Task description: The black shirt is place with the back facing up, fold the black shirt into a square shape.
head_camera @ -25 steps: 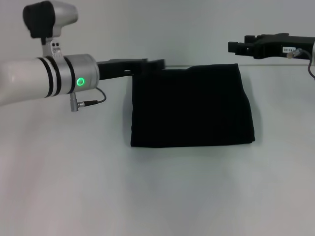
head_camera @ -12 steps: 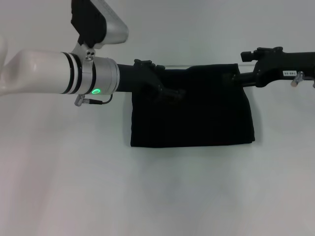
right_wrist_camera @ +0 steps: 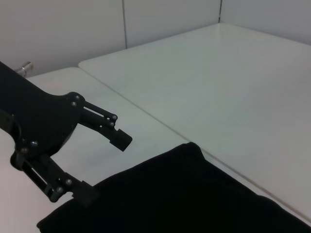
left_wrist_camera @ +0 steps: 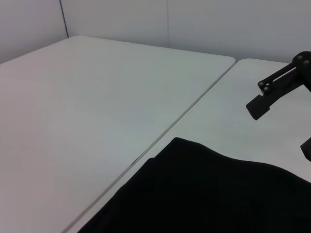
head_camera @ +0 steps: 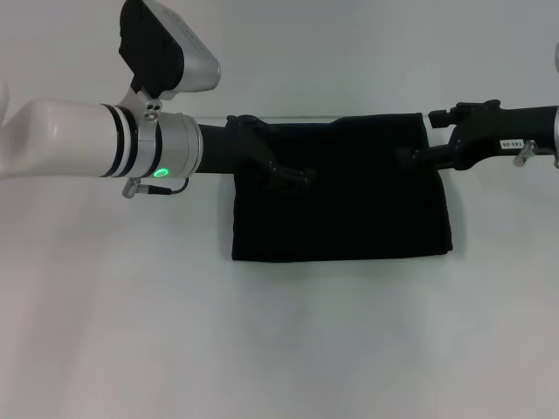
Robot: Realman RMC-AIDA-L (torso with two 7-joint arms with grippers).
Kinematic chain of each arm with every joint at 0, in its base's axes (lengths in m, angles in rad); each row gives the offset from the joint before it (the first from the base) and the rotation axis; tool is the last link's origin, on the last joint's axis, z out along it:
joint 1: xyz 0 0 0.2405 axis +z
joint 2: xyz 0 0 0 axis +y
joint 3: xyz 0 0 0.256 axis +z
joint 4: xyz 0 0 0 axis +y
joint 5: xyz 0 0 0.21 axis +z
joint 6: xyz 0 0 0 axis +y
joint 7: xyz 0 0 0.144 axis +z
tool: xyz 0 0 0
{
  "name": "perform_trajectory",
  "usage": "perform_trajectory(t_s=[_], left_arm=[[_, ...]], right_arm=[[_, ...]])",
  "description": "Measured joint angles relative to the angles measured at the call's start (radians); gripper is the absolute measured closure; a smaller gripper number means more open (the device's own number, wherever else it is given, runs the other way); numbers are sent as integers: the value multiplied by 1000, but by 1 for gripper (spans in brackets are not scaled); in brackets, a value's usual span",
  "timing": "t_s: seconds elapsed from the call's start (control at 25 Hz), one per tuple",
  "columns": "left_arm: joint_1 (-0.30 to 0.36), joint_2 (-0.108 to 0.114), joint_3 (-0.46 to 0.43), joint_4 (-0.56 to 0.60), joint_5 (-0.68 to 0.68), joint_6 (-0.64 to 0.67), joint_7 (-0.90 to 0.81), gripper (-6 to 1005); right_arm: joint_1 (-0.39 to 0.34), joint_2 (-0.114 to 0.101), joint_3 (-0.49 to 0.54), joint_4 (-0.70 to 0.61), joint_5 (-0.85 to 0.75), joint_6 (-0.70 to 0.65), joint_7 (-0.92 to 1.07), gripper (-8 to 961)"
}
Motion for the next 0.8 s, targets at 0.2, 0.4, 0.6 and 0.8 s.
perform_trajectory(t_s=[0.2,0.4,0.6,0.8], left_arm=[[5,-5,4,1,0,7,0,77],[10,-7,7,2,2,21,-2,78],[13,1,-2,5,2,95,0,78],[22,8,-14,14,9,117,-5,78]], right_arm=[[1,0,-5,0,-4,0,2,15],[1,0,-7,0,-5,0,2,15],[1,0,-7,1,-5,0,-4,15],[0,2,-8,3,-5,0,-7,15]])
